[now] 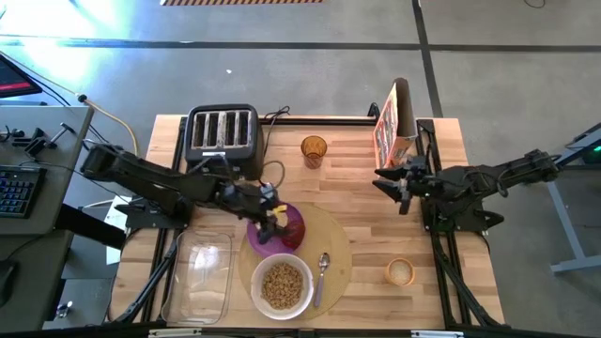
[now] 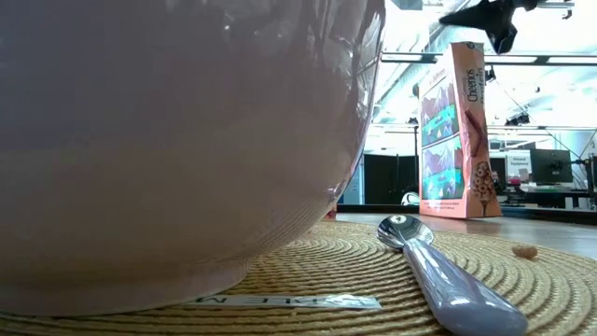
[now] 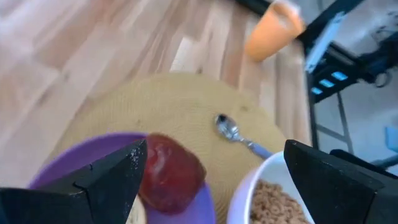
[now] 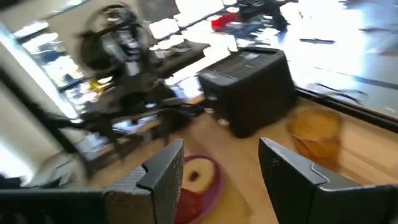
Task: Arrange a breakfast setting
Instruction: Return to home position
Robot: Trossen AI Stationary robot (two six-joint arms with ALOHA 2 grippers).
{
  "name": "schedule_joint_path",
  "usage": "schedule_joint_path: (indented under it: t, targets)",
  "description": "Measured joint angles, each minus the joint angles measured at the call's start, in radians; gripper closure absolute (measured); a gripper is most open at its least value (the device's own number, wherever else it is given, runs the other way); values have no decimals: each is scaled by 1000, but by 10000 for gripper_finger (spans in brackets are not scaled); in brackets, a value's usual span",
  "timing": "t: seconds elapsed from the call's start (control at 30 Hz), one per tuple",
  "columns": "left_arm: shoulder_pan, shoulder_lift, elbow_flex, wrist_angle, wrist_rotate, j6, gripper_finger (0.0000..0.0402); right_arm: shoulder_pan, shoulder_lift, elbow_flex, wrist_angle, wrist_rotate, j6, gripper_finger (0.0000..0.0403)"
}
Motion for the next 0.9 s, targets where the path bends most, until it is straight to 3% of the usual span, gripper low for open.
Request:
schedule_joint_path:
  t: [0.13,0.27,0.57,0.9]
  targets:
    - [0,-100,0,-24,0,89,34,0,-80,0,1,-129,-96,214]
    - [0,-196,0,-55,-25,191,34,0,-188,0,2,-180,-241,214]
    - [-1,-381,-13,-201,-215,307,34,0,-375,0,-17,-344,-455,214]
    - [-1,-651,-355,23,-245,315,35,0,-510,-7,-186,-209,-428,214]
